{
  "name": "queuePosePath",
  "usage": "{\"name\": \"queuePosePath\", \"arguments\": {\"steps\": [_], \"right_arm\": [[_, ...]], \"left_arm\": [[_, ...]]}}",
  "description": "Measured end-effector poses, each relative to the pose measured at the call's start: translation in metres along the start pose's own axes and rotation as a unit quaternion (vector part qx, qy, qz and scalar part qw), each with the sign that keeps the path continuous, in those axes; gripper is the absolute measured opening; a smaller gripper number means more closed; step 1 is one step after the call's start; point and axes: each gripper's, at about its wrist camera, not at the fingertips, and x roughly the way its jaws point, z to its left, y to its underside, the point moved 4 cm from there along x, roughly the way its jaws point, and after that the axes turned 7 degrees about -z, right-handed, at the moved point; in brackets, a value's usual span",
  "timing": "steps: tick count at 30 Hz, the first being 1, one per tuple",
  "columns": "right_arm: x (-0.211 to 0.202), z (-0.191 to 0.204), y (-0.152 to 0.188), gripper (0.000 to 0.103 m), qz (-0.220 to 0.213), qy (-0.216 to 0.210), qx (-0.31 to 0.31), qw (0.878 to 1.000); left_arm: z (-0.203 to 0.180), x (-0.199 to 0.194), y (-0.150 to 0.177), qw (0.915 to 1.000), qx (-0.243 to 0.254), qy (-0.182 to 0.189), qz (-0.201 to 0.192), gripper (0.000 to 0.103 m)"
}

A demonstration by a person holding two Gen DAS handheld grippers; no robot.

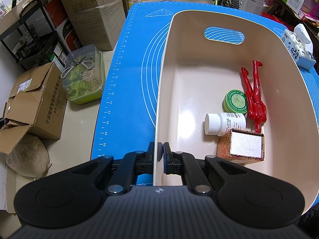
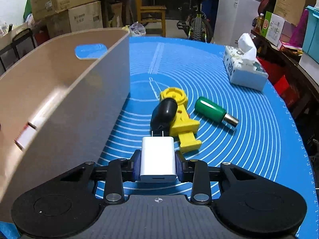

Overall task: Organize rigid objects
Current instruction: 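Reach the right tool to the white charger and grasp it, then carry the white charger into the basket and release it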

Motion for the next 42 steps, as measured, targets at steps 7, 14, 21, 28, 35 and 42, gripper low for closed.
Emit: {"name": "queuePosePath", "arguments": {"steps": [7,14,21,28,35,42], "right_arm": [[-0.032,-0.004,-0.027,0.043,-0.044,0.0,0.007,0.999],[-0.06,0.01,-0.065,0.043,-0.092,-0.019,-0.004,0.996],[-0.059,0.056,-0.09,0.043,-0.111,-0.057,-0.041,0.991],[-0.042,0.105,-0.106,0.043,-0.108,-0.085,-0.07,0.988],[-0.004,0.138,-0.102,0.043,-0.032,-0.091,-0.099,0.99],[0.029,0.147,-0.081,0.043,0.048,-0.081,-0.117,0.989]], "left_arm": [[0.0,0.0,0.0,1.0,0.0,0.0,0.0,0.009],[0.0,0.0,0.0,1.0,0.0,0.0,0.0,0.009],[0.0,0.0,0.0,1.0,0.0,0.0,0.0,0.009],[0.0,0.0,0.0,1.0,0.0,0.0,0.0,0.009],[-0.001,0.0,0.001,1.0,0.001,-0.001,0.0,0.009],[-0.002,0.0,0.001,1.0,0.0,0.0,0.001,0.009]]}}
